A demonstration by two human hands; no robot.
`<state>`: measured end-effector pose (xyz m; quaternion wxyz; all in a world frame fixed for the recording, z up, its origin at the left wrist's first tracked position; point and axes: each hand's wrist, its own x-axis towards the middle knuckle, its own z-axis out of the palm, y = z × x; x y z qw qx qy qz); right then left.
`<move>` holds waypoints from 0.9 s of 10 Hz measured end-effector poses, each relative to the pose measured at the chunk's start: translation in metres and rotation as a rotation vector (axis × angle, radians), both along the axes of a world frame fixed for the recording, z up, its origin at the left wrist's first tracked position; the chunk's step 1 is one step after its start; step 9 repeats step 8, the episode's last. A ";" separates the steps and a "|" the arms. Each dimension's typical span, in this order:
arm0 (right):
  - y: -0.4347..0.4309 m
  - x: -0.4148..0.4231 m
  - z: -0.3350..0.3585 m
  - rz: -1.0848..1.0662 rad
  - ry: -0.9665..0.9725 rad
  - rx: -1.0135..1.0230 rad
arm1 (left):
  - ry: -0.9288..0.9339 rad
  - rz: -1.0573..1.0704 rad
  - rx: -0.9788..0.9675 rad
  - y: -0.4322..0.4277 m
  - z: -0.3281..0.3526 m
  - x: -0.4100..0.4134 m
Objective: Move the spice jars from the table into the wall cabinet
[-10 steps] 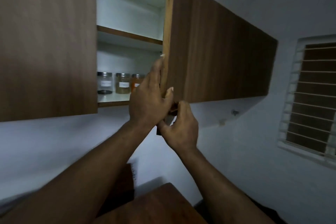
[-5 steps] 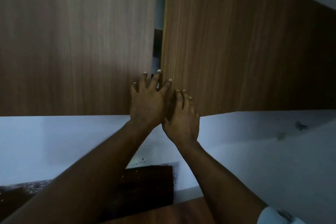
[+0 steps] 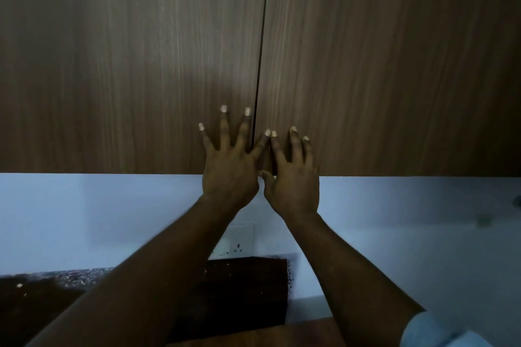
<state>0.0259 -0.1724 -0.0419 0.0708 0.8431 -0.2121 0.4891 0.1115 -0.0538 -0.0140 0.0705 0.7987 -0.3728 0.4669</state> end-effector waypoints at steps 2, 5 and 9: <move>-0.006 -0.002 0.003 0.030 0.019 0.005 | 0.009 -0.003 -0.024 -0.005 -0.005 -0.001; -0.023 -0.047 0.026 0.232 0.180 0.023 | 0.199 0.012 0.074 0.004 -0.006 -0.027; -0.018 -0.109 0.048 0.532 0.078 0.158 | 0.362 0.035 0.076 0.030 -0.028 -0.073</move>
